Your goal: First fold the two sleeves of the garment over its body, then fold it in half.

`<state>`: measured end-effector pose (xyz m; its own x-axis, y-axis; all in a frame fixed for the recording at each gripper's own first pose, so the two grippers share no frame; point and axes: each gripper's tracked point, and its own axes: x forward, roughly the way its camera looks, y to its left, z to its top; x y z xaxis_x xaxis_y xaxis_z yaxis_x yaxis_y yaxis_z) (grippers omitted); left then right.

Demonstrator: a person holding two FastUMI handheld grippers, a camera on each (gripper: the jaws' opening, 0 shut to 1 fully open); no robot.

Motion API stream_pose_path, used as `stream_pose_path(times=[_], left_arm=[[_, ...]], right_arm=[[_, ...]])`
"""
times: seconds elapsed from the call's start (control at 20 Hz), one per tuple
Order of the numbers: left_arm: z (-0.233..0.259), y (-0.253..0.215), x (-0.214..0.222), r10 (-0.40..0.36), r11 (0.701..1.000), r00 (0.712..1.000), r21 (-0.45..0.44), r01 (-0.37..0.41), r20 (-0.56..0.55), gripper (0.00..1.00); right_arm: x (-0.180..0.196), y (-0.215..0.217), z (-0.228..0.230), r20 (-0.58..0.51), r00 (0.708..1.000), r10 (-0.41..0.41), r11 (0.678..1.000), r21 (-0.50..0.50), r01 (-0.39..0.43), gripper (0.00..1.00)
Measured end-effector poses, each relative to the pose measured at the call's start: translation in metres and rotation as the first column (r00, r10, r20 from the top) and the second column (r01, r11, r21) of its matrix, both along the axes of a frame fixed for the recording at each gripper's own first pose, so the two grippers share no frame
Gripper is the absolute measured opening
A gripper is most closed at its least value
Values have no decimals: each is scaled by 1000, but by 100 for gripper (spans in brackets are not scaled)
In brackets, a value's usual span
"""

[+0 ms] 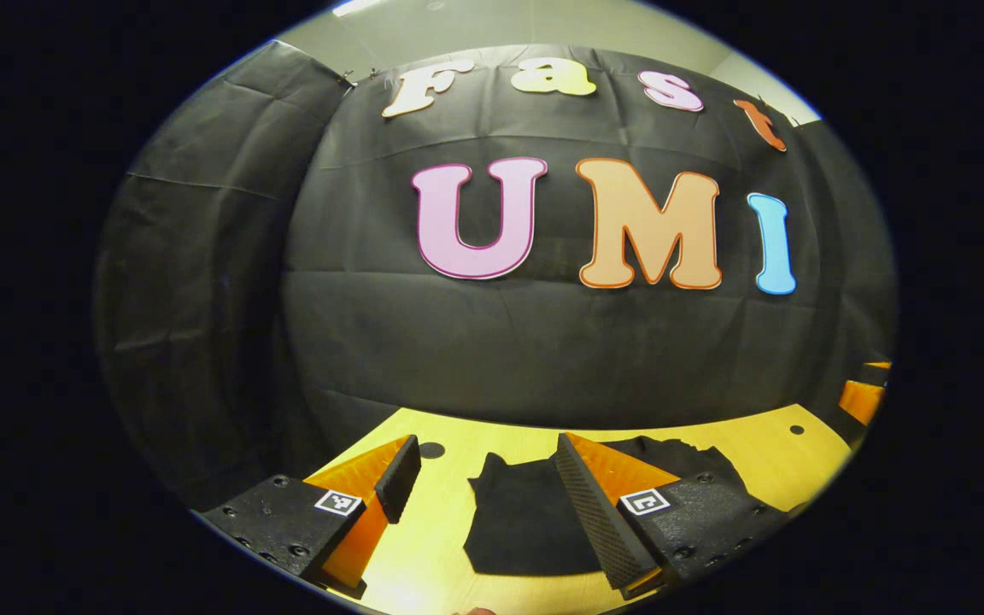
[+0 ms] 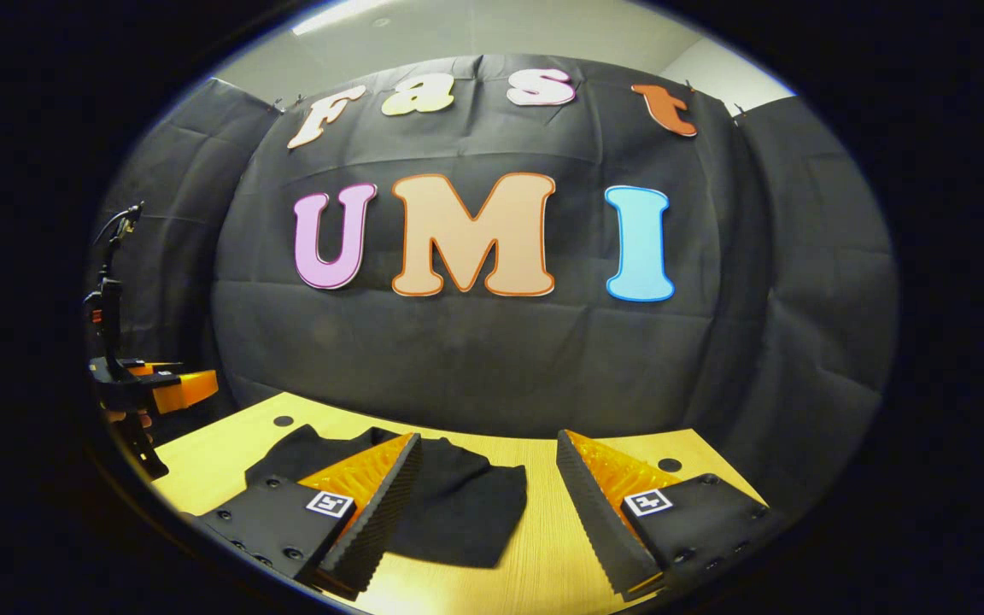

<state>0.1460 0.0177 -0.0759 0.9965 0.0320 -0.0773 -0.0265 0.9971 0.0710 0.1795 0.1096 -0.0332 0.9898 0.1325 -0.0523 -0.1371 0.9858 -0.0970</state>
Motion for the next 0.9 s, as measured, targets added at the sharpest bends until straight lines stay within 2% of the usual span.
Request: stream_pose_path(times=[0.15, 0.3, 0.4, 0.5, 0.7, 0.9], left_arm=[[11, 4, -45, 17, 1000, 1000, 12, -18, 20, 94], [13, 5, -85, 31, 999, 999, 21, -31, 16, 92], [14, 3, -107, 34, 999, 999, 18, -34, 15, 93], [15, 2, -128, 36, 999, 999, 23, -36, 20, 92], [19, -6, -160, 34, 999, 999, 10, -34, 31, 93], [17, -8, -183, 31, 999, 999, -6, -31, 24, 93]], right_arm=[[-48, 0, -2, 12, 999, 38, 998, 56, -38, 99], [-85, -6, -16, -3, 998, 63, 996, 63, -62, 100], [-106, -10, -17, 1, 997, 74, 995, 74, -73, 96], [-128, -14, -18, 11, 997, 81, 993, 85, -82, 100], [-160, -24, -18, 37, 995, 89, 991, 98, -92, 100], [-181, -34, -24, 41, 997, 70, 995, 67, -73, 99]])
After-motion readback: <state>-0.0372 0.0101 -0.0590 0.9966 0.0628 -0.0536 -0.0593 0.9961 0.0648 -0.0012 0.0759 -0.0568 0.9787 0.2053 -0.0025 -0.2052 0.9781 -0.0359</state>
